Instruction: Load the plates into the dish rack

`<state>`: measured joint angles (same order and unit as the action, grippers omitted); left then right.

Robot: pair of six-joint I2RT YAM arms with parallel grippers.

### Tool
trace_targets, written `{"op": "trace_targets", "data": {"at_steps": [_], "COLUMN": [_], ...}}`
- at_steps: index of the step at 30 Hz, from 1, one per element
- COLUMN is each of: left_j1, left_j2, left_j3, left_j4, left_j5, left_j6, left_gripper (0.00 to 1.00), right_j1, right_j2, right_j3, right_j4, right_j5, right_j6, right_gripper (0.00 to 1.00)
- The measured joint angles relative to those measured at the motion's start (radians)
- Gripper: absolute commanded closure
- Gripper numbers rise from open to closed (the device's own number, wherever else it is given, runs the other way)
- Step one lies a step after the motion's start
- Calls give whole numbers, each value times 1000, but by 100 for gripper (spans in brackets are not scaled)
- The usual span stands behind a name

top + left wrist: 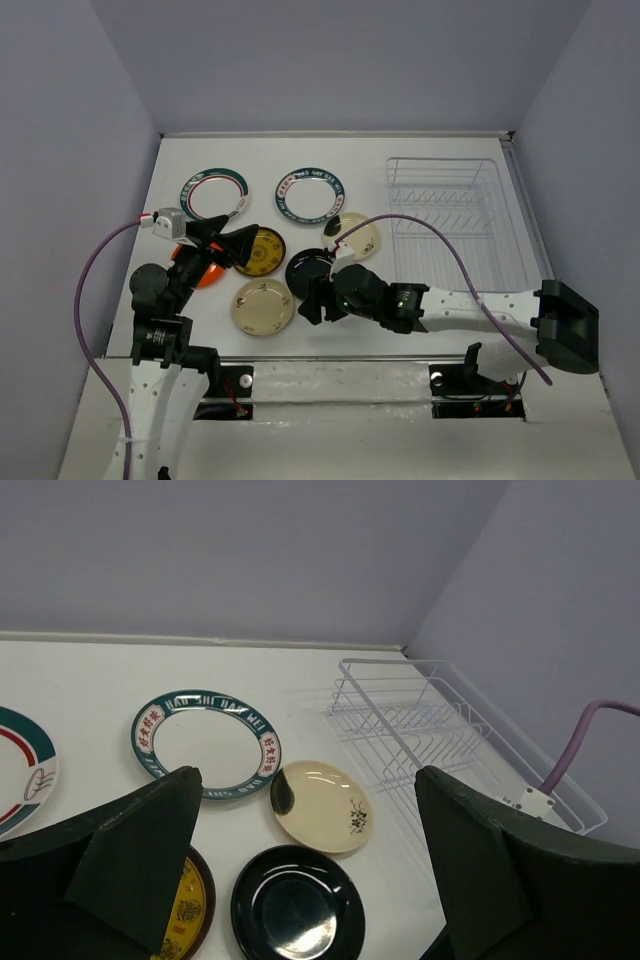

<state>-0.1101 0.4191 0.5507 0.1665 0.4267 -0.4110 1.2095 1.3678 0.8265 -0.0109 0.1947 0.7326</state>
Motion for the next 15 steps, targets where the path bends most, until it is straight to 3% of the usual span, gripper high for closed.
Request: {"op": "trace_targets", "data": {"at_steps": [15], "left_j1": [-14], "left_j2": [-19], "left_j3": [2], "left_j4": [-15], "left_j5": [-1], "left_j6": [13], "left_gripper": [1], "right_j1": [-4], "right_j2": [72], "right_j3": [-170], "right_j4": [190], "right_j5": [56], "right_j6": [227], "right_gripper": [35]}}
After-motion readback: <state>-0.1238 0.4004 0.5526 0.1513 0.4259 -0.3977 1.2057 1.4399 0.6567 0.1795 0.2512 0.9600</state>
